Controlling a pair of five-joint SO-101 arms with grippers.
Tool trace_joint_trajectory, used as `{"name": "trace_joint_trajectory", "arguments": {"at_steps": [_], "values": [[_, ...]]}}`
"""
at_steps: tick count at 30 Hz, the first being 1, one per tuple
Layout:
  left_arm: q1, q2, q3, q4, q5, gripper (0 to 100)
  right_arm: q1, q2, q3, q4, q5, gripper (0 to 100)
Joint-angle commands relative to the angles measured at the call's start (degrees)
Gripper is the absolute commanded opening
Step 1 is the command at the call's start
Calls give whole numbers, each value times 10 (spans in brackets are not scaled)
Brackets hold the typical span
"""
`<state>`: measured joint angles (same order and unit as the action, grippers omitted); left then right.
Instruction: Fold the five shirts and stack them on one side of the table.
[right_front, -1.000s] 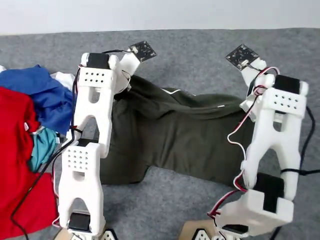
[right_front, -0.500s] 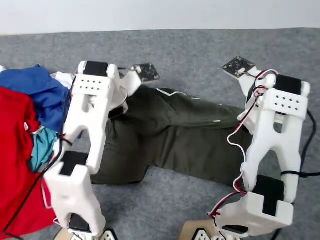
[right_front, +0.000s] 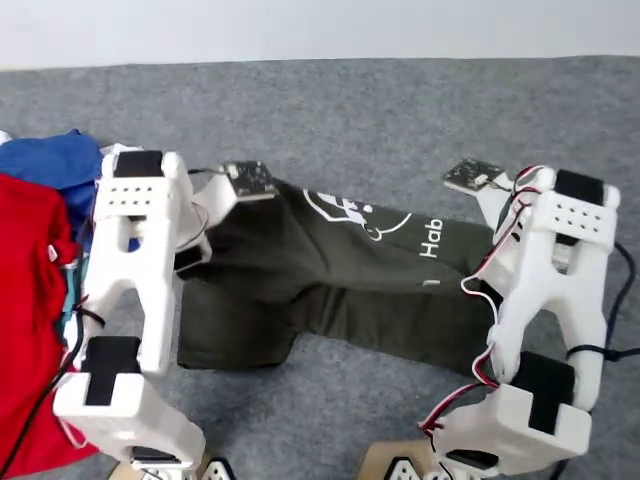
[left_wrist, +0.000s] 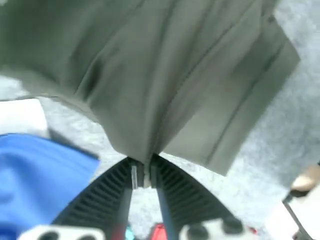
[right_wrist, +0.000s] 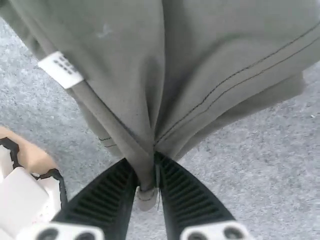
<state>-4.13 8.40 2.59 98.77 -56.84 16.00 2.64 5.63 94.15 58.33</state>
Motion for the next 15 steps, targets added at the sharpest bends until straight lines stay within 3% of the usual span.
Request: {"name": "trace_joint_trajectory", "arguments": {"at_steps": [1,15], "values": [[-5,-36,14,18,-9,3,7,-35,-4,5,7,10],[-6,-41,36,18,9,3,9,-37,-4,31,3,10]]}}
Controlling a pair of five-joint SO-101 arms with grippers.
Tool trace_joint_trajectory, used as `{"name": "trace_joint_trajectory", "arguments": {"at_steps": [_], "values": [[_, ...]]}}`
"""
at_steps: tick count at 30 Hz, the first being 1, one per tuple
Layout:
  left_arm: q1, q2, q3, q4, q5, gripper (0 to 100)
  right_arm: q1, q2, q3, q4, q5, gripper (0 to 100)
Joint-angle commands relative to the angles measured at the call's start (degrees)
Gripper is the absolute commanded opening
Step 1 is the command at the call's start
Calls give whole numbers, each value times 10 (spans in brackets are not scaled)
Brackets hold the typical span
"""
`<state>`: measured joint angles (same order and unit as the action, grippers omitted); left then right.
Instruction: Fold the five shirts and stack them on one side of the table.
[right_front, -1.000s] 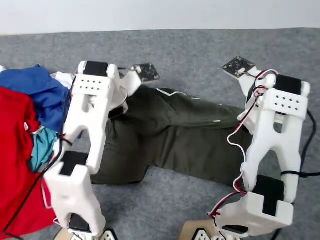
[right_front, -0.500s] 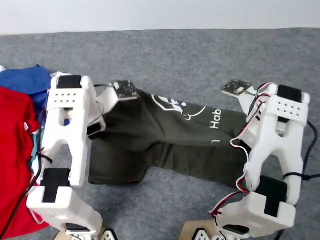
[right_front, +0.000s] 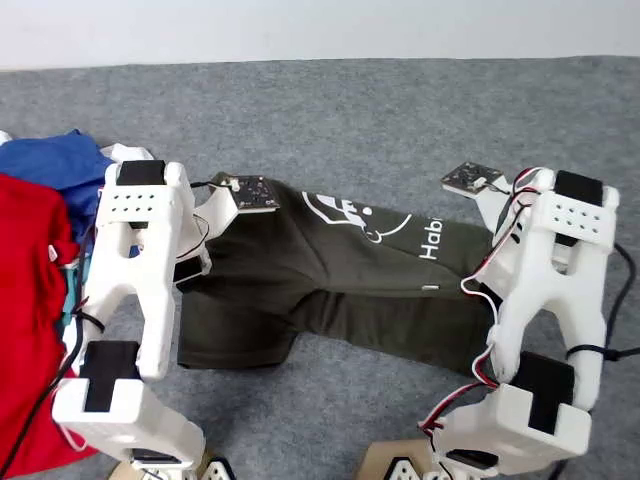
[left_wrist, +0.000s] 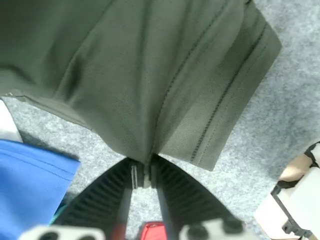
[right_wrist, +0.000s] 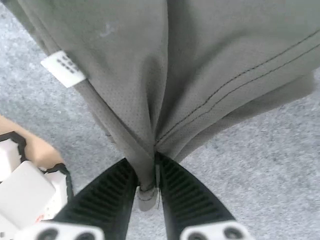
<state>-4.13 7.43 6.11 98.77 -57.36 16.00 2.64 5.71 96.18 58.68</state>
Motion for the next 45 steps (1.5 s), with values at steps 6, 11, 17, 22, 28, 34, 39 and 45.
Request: {"name": "trace_joint_trajectory", "arguments": {"at_steps": [6,11,17,22,28,34,39,45], "values": [[-2,-32,24,18,26,3,6,-78,-4,11,-14,10],[-4,-32,26,18,34,3,0,-95,18,11,-14,10],[-2,-75,54,18,34,3,-2,-135,92,-14,-15,10],[-1,-118,95,17,33,3,-2,-178,150,-46,-15,10],[-4,-124,119,17,33,3,-2,-189,166,-47,-14,10],[-6,-124,158,18,31,3,2,-192,171,-42,-11,10],[-7,-125,189,18,25,3,1,-193,208,-45,-11,10],[-51,-125,194,18,-4,3,0,-193,242,-60,-11,10]]}}
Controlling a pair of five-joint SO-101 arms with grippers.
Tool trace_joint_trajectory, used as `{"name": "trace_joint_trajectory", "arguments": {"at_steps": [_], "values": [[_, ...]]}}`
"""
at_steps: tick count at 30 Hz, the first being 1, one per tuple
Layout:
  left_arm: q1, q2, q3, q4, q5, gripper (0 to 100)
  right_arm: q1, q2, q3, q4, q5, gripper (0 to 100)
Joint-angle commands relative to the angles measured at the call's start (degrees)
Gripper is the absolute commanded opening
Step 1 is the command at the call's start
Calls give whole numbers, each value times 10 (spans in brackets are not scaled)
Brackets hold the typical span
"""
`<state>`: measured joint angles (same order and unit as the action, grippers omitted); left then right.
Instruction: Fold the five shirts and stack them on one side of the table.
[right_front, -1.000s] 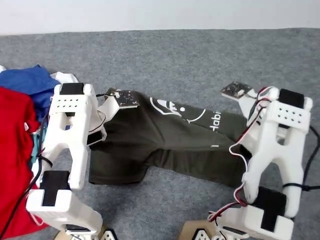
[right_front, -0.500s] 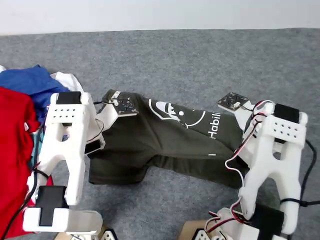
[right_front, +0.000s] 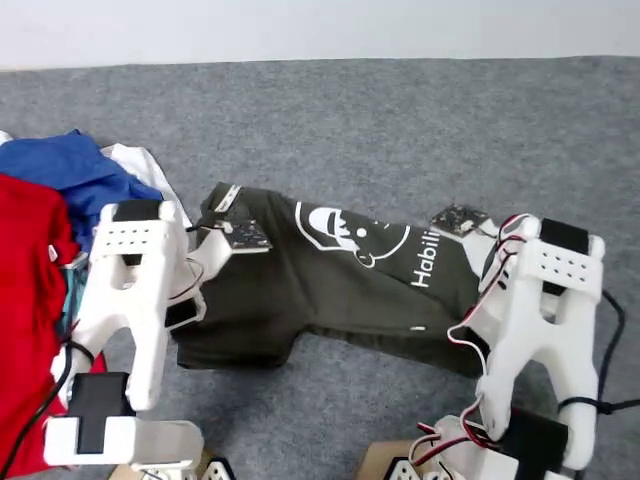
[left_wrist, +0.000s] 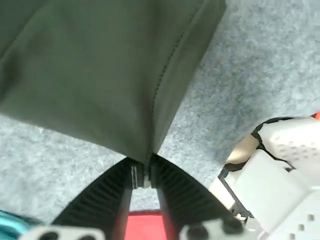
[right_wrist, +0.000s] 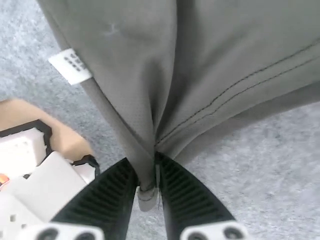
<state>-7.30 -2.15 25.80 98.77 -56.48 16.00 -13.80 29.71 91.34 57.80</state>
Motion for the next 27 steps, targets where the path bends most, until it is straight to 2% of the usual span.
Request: {"name": "trace_joint_trajectory", "arguments": {"at_steps": [1,10,12,14,17,27], "values": [[-24,-28,-3,18,-12,3,1,-29,6,-19,-2,10],[-14,-25,0,17,-19,9,-1,-28,8,-39,-4,26],[-15,-28,0,17,-36,47,-1,-29,4,-33,-4,90],[-16,-28,-4,17,-39,92,0,-36,4,-21,-4,199],[-15,-29,-19,17,-39,106,-1,-68,4,-8,-5,299],[-18,-29,-90,17,-38,107,-2,-194,4,52,-2,308]]}}
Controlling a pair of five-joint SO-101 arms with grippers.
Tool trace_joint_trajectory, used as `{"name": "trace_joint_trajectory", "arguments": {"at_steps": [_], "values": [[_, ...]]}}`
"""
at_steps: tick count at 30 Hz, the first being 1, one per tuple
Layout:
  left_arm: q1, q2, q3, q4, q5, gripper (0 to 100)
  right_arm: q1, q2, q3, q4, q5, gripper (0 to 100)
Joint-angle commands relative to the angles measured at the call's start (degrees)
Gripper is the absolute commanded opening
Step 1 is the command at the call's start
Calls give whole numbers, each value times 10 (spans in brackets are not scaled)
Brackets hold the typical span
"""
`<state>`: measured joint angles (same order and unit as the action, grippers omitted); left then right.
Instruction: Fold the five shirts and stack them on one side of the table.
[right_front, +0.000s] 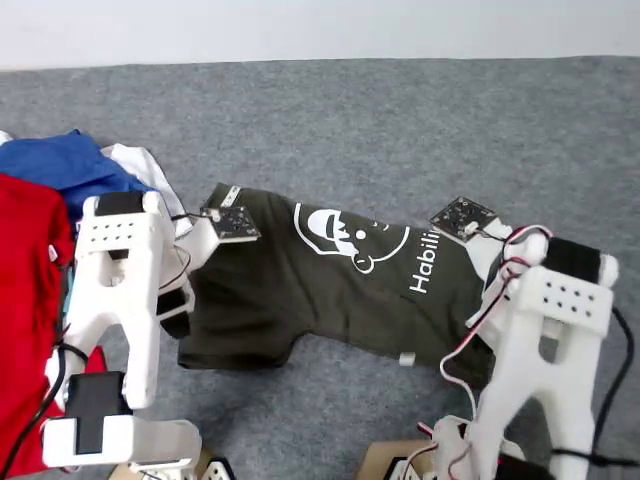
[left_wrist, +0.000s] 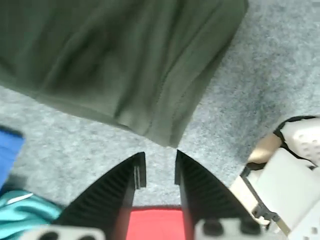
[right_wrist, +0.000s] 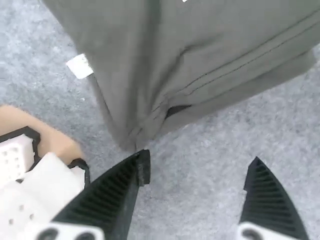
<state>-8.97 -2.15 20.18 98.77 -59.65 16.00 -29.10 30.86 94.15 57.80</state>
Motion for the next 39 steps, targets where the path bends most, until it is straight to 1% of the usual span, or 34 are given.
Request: {"name": "trace_joint_trajectory", "arguments": {"at_steps": [1,3,6,8,10,11,14,16,19,21,22,24,27,30,34,39], "values": [[-2,-29,-38,17,-6,106,-2,-48,-8,35,-2,308],[-2,-28,-46,17,-6,105,-2,-63,-8,51,-2,308],[-2,-26,-55,15,-6,104,-2,-73,-8,40,-4,307],[-2,-25,-55,-1,-4,104,-2,-71,-6,3,-5,307],[-3,-23,-53,-28,25,104,-2,-56,-4,-46,-12,307],[-3,-23,-53,-43,47,104,-2,-44,-4,-73,-31,307],[-1,-23,-53,-86,116,103,-6,7,-9,-122,-122,305],[2,-22,-51,-113,178,83,-22,33,-9,-129,-185,274],[3,-22,-30,-159,253,10,-59,66,-9,-133,-270,129],[2,-23,-16,-179,292,5,-80,82,-9,-145,-316,26],[2,-23,-14,-184,311,4,-93,88,-8,-155,-342,2],[2,-23,-13,-185,347,3,-109,101,-6,-170,-406,35],[0,-23,-16,-187,389,3,-124,122,-6,-213,-491,50],[-1,-23,-16,-187,410,3,-123,159,-5,-263,-506,46],[-1,-23,-16,-185,410,3,-122,236,-7,-331,-508,46],[-1,-26,-16,-187,410,3,-74,336,-19,-437,-503,46]]}}
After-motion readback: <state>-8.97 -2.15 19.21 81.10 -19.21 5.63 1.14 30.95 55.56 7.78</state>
